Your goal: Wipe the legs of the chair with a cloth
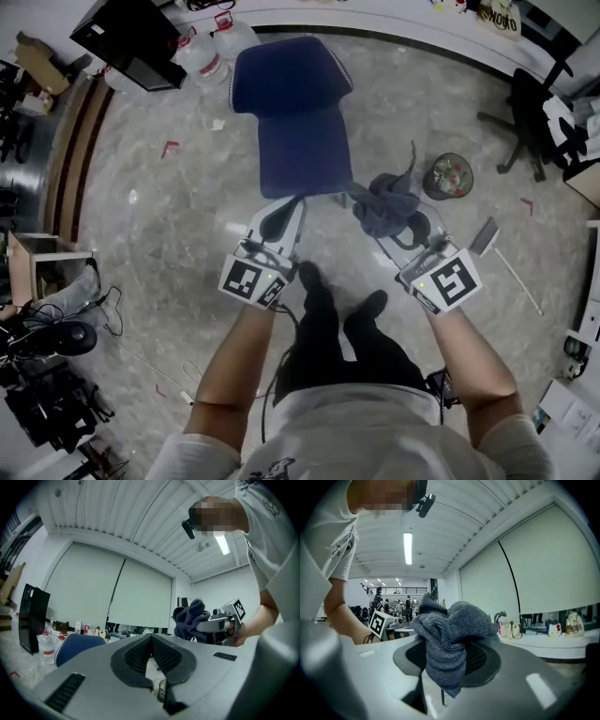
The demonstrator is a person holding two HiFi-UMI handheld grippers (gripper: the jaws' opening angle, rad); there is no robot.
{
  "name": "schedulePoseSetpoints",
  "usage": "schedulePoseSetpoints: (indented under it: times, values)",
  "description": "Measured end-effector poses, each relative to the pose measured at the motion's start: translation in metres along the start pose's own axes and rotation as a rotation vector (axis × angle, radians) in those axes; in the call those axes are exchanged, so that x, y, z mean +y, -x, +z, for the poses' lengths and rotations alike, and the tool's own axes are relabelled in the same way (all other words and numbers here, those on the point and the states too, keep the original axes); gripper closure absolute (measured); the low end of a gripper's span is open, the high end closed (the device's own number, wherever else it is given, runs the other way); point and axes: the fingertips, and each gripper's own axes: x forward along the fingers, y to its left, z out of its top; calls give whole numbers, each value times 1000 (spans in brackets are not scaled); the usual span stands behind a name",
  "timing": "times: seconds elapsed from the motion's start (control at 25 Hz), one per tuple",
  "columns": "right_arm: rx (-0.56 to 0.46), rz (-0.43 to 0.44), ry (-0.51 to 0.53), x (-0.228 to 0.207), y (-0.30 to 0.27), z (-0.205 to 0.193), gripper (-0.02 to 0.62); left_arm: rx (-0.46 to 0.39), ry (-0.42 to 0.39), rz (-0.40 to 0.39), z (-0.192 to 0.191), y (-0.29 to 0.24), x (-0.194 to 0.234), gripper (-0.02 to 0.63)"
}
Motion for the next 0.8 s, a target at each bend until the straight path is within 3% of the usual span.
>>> schedulePoseSetpoints:
  times: [0.16, 0.48, 0.64, 0.72, 0.8]
  values:
    - [42, -19, -47, -35, -30, -106, 440, 21, 8, 36, -96, -31, 45, 601]
    - [162, 37, -67, -62, -83, -386, 440, 2, -1, 4, -315, -77, 117, 600]
    - [256, 87, -5, -68, -117, -539, 440, -10, -13, 25, -412, -100, 156, 600]
    - [294, 106, 69, -83, -136, -625, 440, -15, -31, 3, -458, -112, 165, 600]
    - [371, 105, 68, -100, -149, -716, 439, 6, -65, -39, -504, -123, 168, 600]
